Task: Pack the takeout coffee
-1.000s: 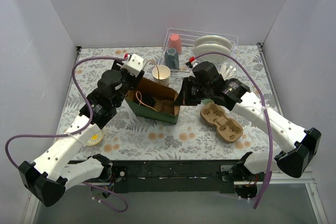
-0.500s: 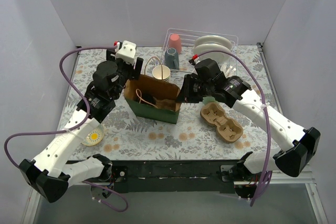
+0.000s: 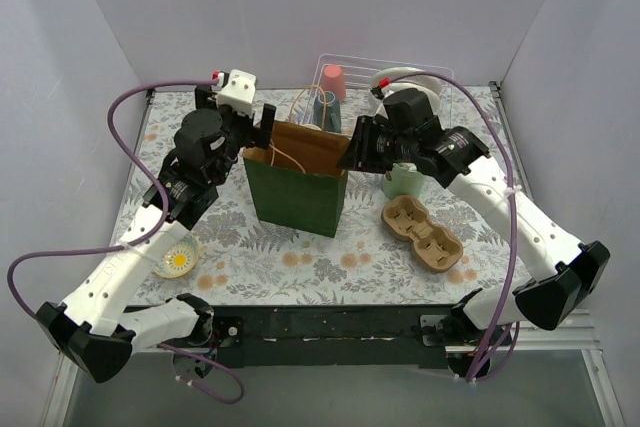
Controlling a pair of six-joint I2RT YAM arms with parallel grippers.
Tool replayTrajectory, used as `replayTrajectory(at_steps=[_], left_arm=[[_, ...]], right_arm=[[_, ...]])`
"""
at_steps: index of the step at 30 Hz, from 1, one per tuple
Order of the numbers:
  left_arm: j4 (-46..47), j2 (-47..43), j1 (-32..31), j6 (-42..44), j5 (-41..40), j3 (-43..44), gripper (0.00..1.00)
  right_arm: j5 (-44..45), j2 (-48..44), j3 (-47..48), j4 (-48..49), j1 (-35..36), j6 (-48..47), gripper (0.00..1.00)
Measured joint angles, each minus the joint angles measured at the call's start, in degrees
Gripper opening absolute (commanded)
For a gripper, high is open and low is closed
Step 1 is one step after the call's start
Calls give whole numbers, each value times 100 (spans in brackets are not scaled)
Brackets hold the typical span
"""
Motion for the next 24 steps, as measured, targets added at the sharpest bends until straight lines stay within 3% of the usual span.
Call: replayTrajectory(at_steps=[2, 10, 17, 24], left_arm=[[-85, 0, 0, -37, -11, 48, 98], [-385, -68, 0, -160, -160, 238, 98], [-702, -409, 0, -310, -212, 267, 98], [-1412, -448, 0, -1084, -332, 881, 98]], right_arm=[[11, 35, 166, -98, -66, -61, 43], [660, 33, 739, -490, -409, -662, 45], [1596, 116, 636, -1021, -1432, -1285, 51], [1443, 258, 273, -828, -1878, -1751, 44]])
